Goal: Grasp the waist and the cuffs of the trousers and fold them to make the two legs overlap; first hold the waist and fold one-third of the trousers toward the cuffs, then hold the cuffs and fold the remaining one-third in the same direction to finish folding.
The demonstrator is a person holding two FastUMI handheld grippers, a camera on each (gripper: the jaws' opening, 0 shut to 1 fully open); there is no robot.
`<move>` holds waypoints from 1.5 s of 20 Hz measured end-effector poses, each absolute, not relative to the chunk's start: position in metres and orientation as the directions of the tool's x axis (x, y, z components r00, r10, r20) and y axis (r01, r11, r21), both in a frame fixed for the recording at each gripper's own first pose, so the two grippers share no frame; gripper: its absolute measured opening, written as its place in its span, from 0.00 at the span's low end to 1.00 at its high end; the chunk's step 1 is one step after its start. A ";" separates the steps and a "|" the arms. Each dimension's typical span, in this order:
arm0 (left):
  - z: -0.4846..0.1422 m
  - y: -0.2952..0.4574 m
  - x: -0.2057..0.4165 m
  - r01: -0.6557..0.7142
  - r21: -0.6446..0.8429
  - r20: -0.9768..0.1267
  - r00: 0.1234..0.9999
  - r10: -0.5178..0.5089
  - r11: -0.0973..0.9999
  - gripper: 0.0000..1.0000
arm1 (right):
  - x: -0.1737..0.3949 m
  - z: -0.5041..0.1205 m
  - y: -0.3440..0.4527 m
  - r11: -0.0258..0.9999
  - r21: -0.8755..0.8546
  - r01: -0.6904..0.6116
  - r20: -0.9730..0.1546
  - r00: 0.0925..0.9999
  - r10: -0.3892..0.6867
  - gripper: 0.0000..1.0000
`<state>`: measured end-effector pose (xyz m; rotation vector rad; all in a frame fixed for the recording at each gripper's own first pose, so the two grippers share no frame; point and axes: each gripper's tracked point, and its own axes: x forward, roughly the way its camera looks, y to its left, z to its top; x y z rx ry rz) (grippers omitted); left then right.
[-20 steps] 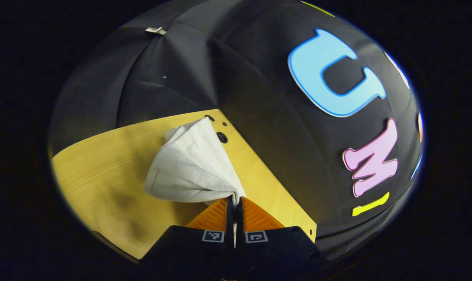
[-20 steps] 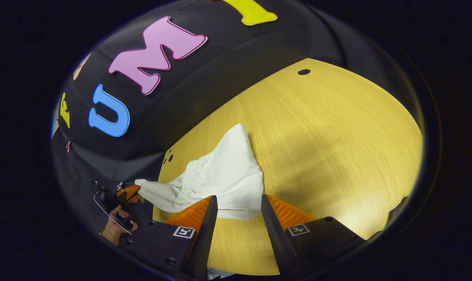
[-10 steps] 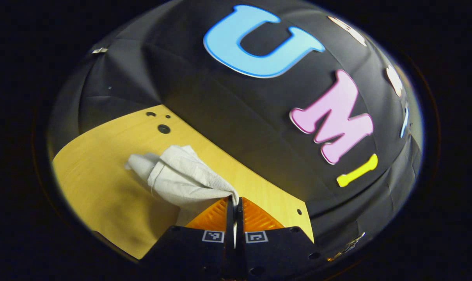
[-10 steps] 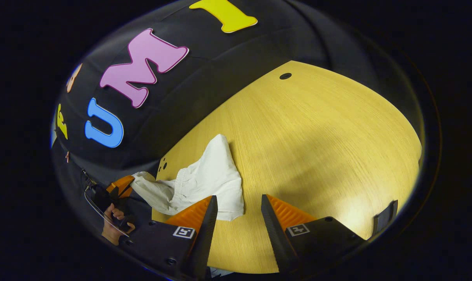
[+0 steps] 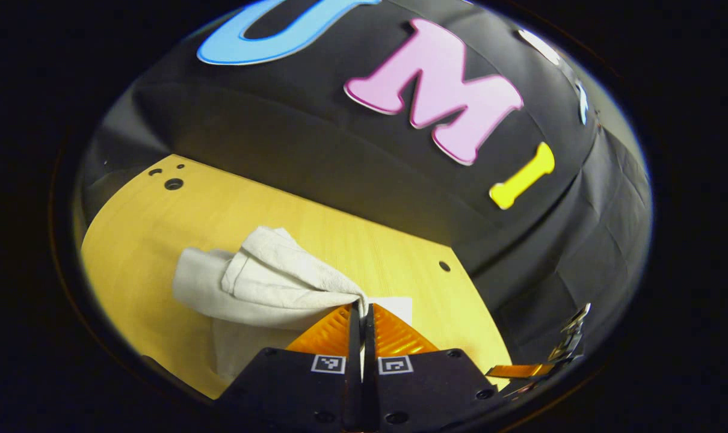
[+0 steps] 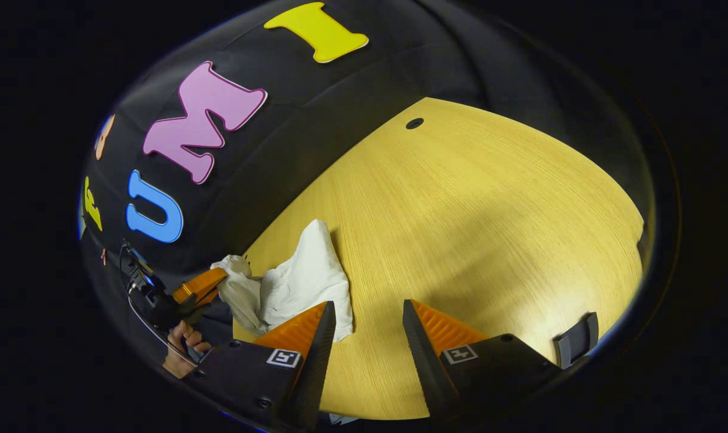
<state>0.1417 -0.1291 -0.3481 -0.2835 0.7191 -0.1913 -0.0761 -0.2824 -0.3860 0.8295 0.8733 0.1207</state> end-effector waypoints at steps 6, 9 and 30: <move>-0.413 -0.162 0.125 0.203 -0.146 -0.721 0.648 -0.245 0.968 0.06 | -0.084 -0.393 -0.306 0.681 0.682 0.265 -0.647 0.654 0.393 0.70; -0.445 -0.169 0.111 0.292 -0.061 -0.765 0.600 -0.232 0.954 0.06 | -0.084 -0.397 -0.312 0.679 0.682 0.272 -0.652 0.647 0.396 0.70; -0.387 -0.201 0.058 0.321 -0.291 -0.641 0.634 -0.433 0.901 0.92 | -0.063 -0.374 -0.265 0.682 0.721 0.123 -0.582 0.641 0.501 0.75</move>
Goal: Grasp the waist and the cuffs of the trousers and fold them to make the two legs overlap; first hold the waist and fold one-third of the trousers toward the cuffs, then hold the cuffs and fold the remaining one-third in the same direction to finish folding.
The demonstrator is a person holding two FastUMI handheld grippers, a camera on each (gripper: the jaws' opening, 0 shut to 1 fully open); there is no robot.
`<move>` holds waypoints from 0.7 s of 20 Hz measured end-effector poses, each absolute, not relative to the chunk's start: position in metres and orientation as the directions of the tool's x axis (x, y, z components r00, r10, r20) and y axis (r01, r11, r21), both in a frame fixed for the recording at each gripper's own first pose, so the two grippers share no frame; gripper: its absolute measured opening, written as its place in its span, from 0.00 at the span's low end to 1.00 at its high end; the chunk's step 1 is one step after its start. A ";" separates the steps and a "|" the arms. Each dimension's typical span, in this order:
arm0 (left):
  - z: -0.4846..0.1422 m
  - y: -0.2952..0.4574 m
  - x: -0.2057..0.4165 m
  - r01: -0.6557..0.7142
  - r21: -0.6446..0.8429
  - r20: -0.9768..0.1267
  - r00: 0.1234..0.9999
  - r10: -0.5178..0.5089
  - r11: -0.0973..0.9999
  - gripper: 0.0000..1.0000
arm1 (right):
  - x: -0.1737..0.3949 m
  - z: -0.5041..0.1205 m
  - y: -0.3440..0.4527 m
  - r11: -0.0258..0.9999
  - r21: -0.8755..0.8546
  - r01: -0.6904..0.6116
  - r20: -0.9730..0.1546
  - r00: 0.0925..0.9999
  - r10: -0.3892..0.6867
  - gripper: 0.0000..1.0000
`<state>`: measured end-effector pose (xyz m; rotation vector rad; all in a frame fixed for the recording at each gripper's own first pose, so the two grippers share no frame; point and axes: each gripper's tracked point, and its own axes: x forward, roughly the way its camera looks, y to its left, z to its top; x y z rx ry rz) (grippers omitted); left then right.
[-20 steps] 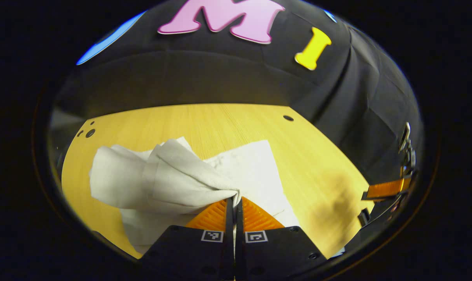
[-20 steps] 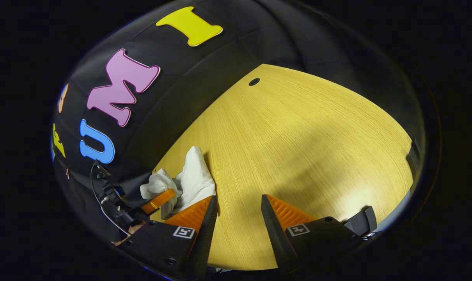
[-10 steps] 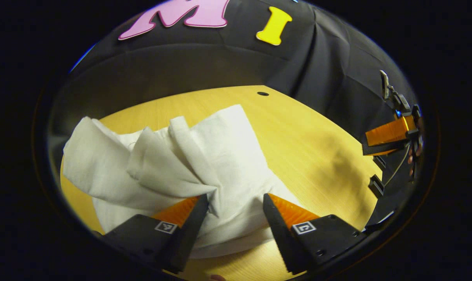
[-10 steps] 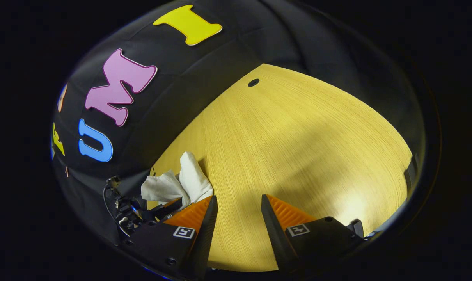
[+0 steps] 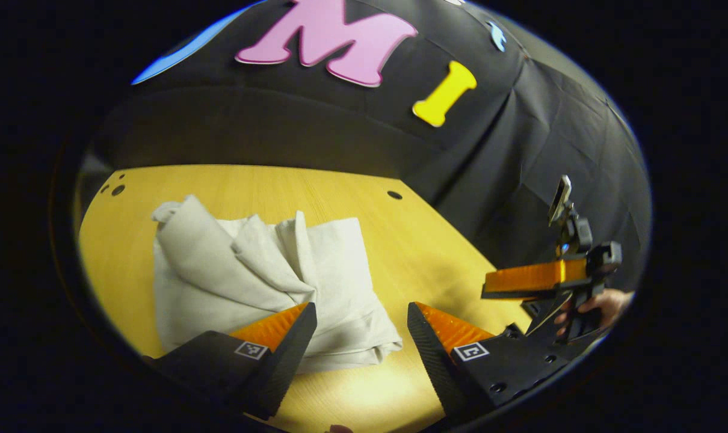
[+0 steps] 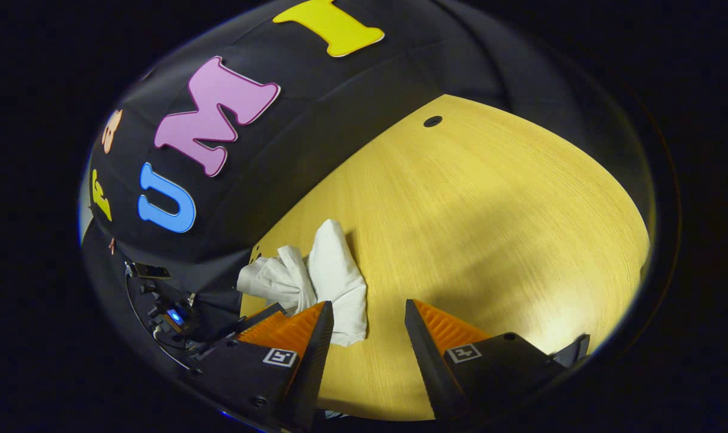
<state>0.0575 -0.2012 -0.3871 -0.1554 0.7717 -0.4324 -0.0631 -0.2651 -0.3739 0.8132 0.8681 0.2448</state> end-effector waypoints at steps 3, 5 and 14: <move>-0.360 -0.178 0.052 0.271 -0.306 -0.603 0.686 -0.406 0.913 0.96 | -0.063 -0.364 -0.247 0.670 0.735 0.108 -0.558 0.658 0.506 0.75; -0.344 -0.165 0.047 0.253 -0.302 -0.588 0.709 -0.389 0.919 0.96 | -0.062 -0.353 -0.234 0.663 0.743 0.089 -0.535 0.674 0.509 0.75; -0.296 -0.095 0.013 0.094 -0.373 -0.545 0.783 -0.300 0.923 0.96 | -0.067 -0.335 -0.196 0.661 0.748 0.067 -0.511 0.694 0.507 0.75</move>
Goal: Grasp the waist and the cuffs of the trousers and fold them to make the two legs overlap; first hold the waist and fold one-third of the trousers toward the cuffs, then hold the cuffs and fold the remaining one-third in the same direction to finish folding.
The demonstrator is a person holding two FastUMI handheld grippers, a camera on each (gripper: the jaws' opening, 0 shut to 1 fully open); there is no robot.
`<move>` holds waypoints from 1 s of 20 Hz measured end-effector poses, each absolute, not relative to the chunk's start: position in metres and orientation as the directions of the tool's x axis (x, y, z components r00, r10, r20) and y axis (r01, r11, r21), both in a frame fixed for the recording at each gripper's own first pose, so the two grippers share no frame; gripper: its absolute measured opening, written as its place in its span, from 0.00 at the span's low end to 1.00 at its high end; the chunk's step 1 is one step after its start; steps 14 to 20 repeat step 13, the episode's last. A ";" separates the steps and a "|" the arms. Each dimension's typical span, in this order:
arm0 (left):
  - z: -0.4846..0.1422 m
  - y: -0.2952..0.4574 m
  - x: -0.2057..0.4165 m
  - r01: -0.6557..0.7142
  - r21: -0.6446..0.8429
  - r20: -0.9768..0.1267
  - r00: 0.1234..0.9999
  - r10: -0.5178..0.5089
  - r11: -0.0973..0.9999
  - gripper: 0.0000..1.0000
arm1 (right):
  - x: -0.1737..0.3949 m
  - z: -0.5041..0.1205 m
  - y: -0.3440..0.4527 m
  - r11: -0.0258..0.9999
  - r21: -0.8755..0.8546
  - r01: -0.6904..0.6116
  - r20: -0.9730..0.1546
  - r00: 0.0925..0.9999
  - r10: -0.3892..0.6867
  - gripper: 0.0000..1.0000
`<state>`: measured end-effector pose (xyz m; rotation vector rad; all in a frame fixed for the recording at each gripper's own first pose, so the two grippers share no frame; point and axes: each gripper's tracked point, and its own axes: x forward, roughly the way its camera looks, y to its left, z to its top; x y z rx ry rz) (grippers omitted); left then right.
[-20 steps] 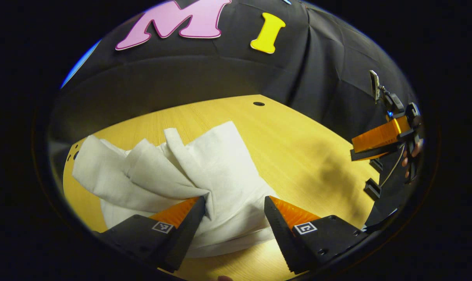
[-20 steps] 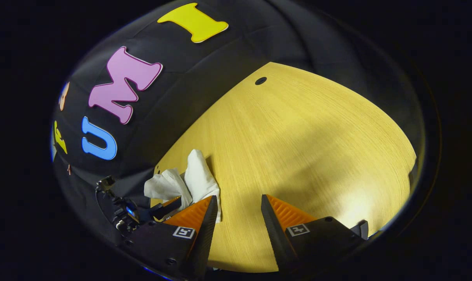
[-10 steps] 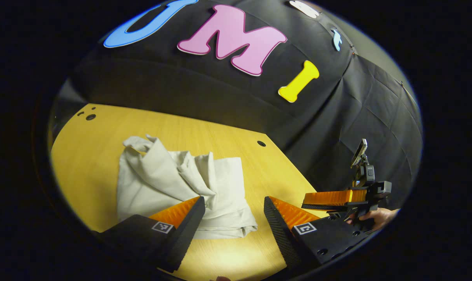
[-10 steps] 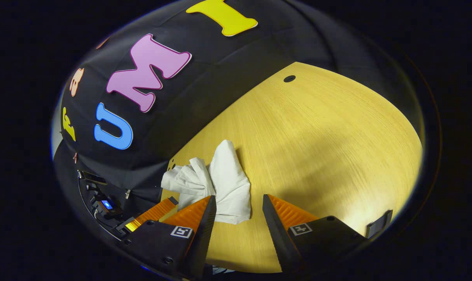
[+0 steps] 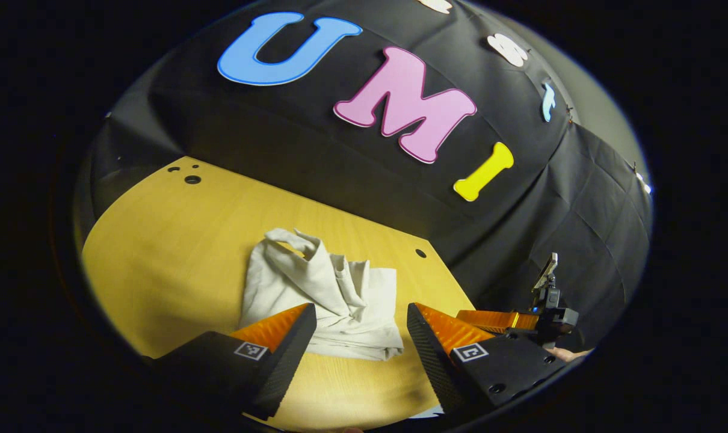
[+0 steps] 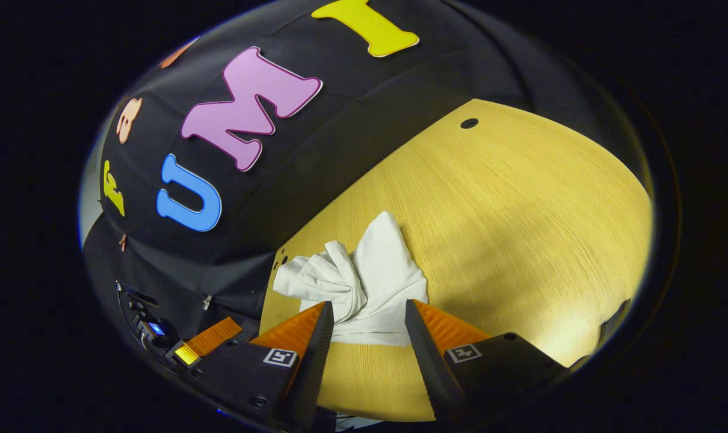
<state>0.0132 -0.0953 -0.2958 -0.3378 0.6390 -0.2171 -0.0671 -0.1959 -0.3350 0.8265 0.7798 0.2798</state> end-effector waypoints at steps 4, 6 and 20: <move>-0.294 -0.077 -0.015 0.055 -0.372 -0.549 0.792 -0.267 0.926 0.96 | -0.075 -0.333 -0.183 0.685 0.726 0.061 -0.525 0.692 0.496 0.75; -0.293 -0.069 -0.028 0.043 -0.375 -0.549 0.795 -0.259 0.926 0.96 | -0.075 -0.334 -0.176 0.702 0.710 0.054 -0.540 0.682 0.494 0.75; -0.290 -0.035 -0.049 0.007 -0.386 -0.545 0.805 -0.233 0.923 0.96 | -0.083 -0.331 -0.151 0.718 0.695 0.029 -0.535 0.688 0.491 0.75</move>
